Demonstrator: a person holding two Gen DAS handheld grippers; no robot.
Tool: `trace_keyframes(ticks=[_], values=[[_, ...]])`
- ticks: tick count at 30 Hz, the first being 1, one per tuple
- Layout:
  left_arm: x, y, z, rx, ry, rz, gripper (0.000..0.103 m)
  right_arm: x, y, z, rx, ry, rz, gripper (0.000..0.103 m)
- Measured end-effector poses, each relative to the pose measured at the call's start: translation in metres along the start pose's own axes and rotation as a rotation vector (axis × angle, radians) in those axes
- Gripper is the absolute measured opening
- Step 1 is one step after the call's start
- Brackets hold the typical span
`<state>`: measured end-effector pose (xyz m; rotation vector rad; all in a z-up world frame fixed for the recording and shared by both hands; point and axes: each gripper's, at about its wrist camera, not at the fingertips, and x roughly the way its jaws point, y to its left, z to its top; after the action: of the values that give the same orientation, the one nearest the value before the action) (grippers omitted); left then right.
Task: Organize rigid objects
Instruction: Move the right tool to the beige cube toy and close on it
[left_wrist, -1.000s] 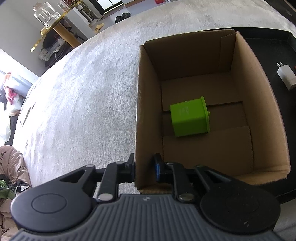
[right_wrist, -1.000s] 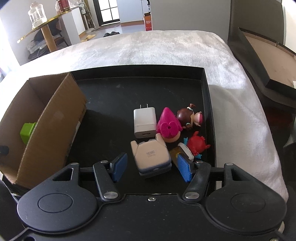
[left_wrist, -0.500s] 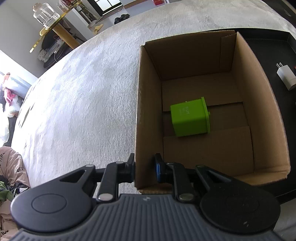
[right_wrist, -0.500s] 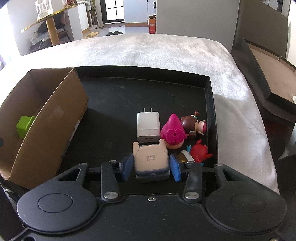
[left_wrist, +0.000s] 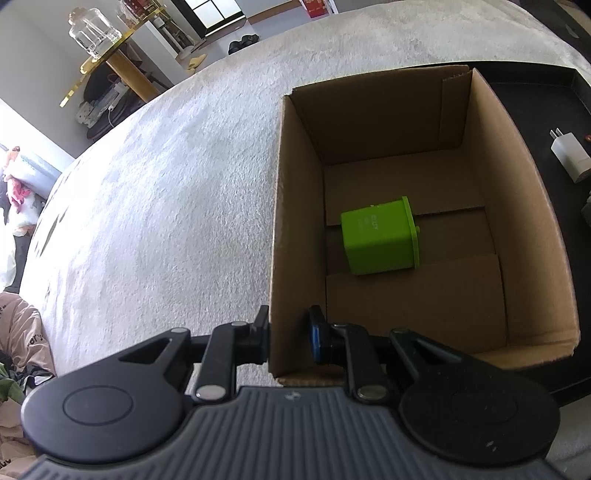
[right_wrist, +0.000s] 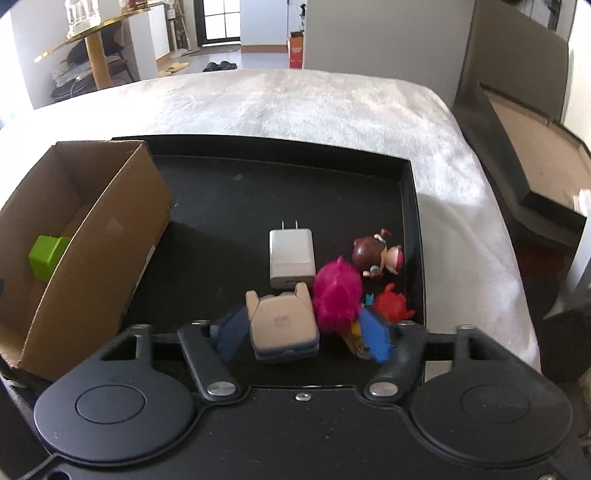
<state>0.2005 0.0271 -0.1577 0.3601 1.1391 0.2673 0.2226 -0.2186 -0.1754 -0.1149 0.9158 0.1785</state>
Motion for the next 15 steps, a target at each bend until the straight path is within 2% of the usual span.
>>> trace_keyframes(ticks=[12, 15], values=[[0.000, -0.004, 0.001, 0.012, 0.003, 0.020, 0.020, 0.019, 0.002, 0.002, -0.001, 0.023, 0.010, 0.067], [0.000, -0.005, 0.001, 0.015, 0.004, 0.023, 0.020, 0.019, 0.000, 0.002, 0.001, 0.003, 0.017, 0.062]])
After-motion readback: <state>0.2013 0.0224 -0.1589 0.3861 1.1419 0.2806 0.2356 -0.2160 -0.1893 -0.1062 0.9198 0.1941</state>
